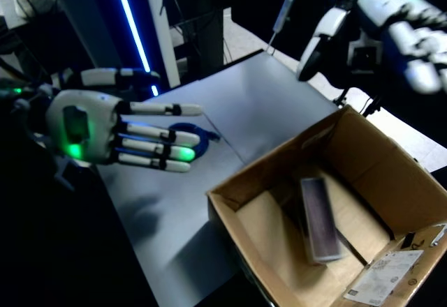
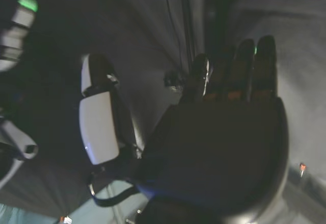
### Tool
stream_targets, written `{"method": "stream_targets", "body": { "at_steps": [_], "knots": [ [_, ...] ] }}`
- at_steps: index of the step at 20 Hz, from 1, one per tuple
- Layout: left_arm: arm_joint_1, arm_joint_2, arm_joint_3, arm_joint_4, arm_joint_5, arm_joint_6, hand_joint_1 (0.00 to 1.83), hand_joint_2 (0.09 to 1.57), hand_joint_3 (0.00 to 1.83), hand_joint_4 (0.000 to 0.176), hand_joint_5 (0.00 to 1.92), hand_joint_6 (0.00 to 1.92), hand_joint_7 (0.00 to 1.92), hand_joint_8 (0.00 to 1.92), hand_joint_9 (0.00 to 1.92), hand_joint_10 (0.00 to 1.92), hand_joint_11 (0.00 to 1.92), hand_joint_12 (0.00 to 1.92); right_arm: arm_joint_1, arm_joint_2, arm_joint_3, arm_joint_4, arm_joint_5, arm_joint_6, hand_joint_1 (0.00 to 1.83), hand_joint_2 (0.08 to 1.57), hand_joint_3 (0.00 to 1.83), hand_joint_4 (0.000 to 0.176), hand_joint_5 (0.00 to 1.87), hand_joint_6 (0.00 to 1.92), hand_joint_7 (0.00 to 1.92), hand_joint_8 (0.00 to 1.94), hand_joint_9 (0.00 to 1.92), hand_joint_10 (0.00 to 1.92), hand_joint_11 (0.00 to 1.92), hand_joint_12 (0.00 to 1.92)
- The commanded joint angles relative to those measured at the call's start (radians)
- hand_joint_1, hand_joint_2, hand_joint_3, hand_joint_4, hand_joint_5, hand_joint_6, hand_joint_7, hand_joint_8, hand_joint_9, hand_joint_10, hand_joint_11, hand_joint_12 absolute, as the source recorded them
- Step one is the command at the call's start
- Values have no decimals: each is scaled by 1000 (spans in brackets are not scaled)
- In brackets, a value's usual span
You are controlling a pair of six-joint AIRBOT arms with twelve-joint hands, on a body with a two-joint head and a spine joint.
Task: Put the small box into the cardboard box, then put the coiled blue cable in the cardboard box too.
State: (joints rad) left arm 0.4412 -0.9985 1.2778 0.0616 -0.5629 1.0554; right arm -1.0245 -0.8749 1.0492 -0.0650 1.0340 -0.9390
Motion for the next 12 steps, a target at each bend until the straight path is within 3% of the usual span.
{"method": "stream_targets", "body": {
  "at_steps": [1,2,4,5,6,8,10,12],
  "knots": [
    [14,21,-25,11,-155,-1,275,932,0,176,27,10,0,0,1,0,69,44,12,-3,1,21,117,14,310,1210,0,176,226,1,105,7,23,7,0,0],
    [54,53,-62,25,-162,-1,280,918,0,176,48,14,8,3,8,3,68,47,12,-3,1,21,117,16,290,1195,0,176,224,0,82,0,4,0,0,0],
    [138,106,-128,31,-183,-1,211,900,0,158,63,8,40,8,20,3,46,45,12,-3,1,20,117,19,327,1148,0,176,251,7,63,0,0,0,0,0],
    [199,135,-165,21,-206,-1,209,874,0,176,33,0,2,0,0,0,11,33,12,-3,1,12,117,29,323,1113,0,176,230,0,26,0,0,0,0,0],
    [238,151,-186,2,-229,-1,229,852,0,176,39,3,8,3,2,1,30,44,12,-4,1,1,117,47,322,1091,0,176,205,0,4,0,0,0,0,0],
    [310,182,-225,-35,-282,-1,209,855,0,176,3,0,0,0,0,0,20,46,12,-6,1,-23,117,69,497,922,0,176,127,0,0,0,0,0,0,0],
    [390,211,-269,-79,-347,1,104,900,11,176,0,0,0,0,0,0,0,1,12,-14,1,-46,117,77,607,858,0,176,150,3,0,0,0,0,0,0],
    [477,224,-295,-154,-405,10,147,891,3,176,0,0,0,0,0,0,0,0,12,-26,6,-54,92,78,603,885,3,176,137,1,0,0,0,0,8,4]
  ]
}}
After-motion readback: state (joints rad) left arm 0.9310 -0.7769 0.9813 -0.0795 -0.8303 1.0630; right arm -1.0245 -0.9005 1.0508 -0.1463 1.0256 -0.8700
